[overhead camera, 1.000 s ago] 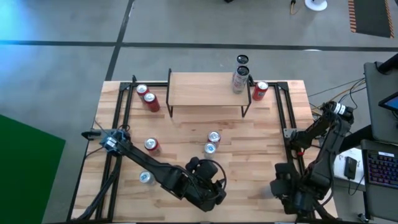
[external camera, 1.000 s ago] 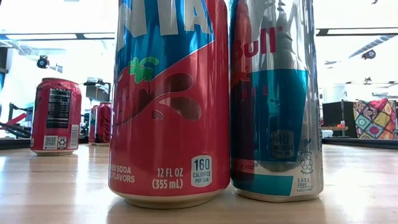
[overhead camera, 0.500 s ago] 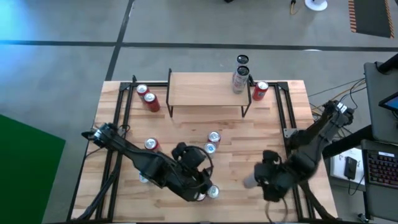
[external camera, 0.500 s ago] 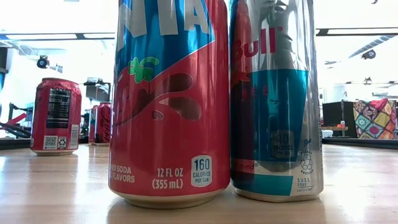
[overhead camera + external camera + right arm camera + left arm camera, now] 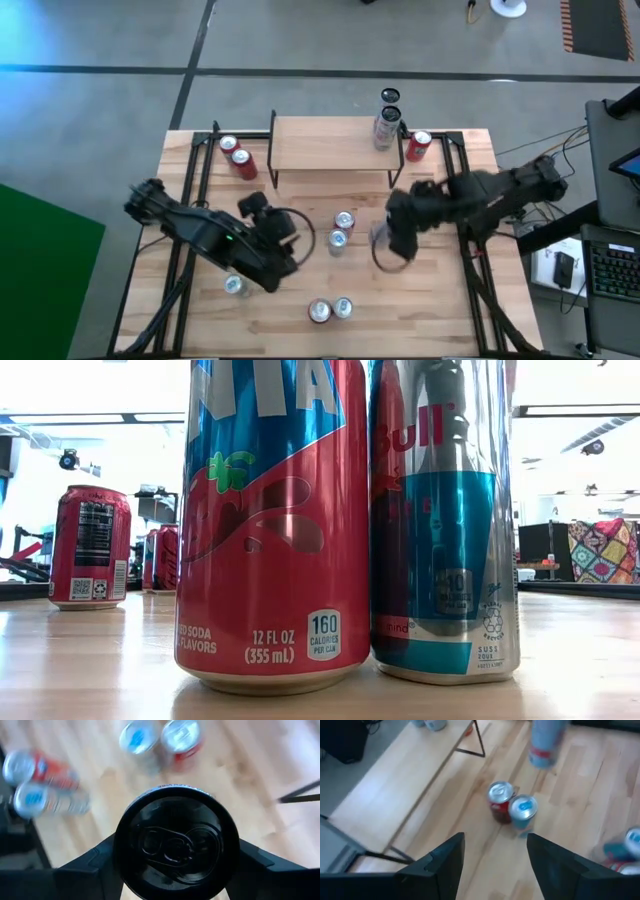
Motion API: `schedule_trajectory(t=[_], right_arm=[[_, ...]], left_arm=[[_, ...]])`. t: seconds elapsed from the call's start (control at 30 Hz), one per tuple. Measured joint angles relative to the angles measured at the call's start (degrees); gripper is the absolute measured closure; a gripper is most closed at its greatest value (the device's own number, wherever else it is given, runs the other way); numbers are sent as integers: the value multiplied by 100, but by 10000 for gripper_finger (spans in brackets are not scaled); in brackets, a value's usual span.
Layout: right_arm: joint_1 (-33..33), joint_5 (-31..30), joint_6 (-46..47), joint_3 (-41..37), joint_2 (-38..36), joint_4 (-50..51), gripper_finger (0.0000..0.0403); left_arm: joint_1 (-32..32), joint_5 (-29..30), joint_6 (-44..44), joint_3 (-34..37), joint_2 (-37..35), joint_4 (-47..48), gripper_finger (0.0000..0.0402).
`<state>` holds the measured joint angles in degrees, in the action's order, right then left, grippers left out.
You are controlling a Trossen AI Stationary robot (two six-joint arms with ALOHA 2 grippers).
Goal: Place canned beverage on shelf
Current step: Put the white pink soda can aligned with the other white pink soda cans on the shelf
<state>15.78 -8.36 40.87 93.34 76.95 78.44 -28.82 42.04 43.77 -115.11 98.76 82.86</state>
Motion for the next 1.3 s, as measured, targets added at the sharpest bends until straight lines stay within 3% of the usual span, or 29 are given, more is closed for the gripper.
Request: schedule_trajectory(t=[0.2,0.4,0.67,0.97,1.3], right_arm=[[-1001,124,-349,539,5,398,160],[-2122,405,-1138,964,11,703,160],[-3485,839,-2610,1287,205,912,160],[-4013,885,-3940,1917,1013,1151,161],[-4278,883,-4500,2145,1538,1152,161]], left_arm=[[57,-28,-170,1492,-1469,-654,209],[173,-114,-313,3222,-2946,-2606,217],[710,-63,-430,4808,-3715,-4954,228],[1459,-493,-468,4805,-3437,-5191,229],[1496,-614,-700,4468,-3287,-4975,229]])
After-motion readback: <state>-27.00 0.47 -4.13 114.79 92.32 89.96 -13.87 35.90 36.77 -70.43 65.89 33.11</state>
